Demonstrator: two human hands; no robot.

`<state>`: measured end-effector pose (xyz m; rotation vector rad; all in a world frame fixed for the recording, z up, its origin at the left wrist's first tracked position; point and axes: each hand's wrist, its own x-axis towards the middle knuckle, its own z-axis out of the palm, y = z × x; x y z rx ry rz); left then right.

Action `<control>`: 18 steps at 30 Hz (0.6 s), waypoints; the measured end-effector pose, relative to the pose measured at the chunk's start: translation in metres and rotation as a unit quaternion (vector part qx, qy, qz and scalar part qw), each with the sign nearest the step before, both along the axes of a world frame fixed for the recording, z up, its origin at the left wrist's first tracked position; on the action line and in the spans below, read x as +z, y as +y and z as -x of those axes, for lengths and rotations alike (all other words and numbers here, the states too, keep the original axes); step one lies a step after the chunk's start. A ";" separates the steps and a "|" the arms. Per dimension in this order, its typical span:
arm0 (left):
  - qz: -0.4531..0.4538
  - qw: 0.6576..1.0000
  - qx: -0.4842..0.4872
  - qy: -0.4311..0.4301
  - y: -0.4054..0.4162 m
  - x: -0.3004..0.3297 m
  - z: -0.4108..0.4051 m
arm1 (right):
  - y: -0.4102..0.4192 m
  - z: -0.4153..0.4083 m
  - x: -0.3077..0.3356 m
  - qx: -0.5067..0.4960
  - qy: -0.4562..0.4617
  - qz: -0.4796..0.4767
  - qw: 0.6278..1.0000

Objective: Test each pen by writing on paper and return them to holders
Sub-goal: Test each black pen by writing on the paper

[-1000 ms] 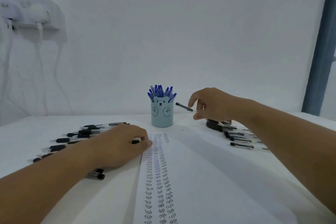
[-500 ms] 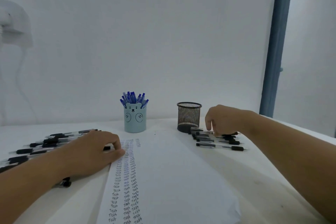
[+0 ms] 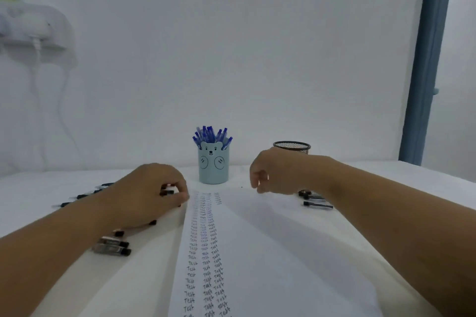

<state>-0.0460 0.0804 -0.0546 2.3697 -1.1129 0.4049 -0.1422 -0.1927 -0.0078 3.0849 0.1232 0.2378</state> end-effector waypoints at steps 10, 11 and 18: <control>-0.051 0.995 0.041 0.078 0.045 0.020 -0.013 | 0.061 -0.064 -0.035 0.098 0.049 -0.015 0.994; -0.053 0.994 0.043 0.083 0.045 0.020 -0.014 | 0.060 -0.067 -0.038 0.098 0.050 -0.018 0.994; -0.058 0.993 0.066 0.079 0.038 0.006 -0.023 | 0.044 -0.076 -0.063 0.131 -0.033 -0.129 0.982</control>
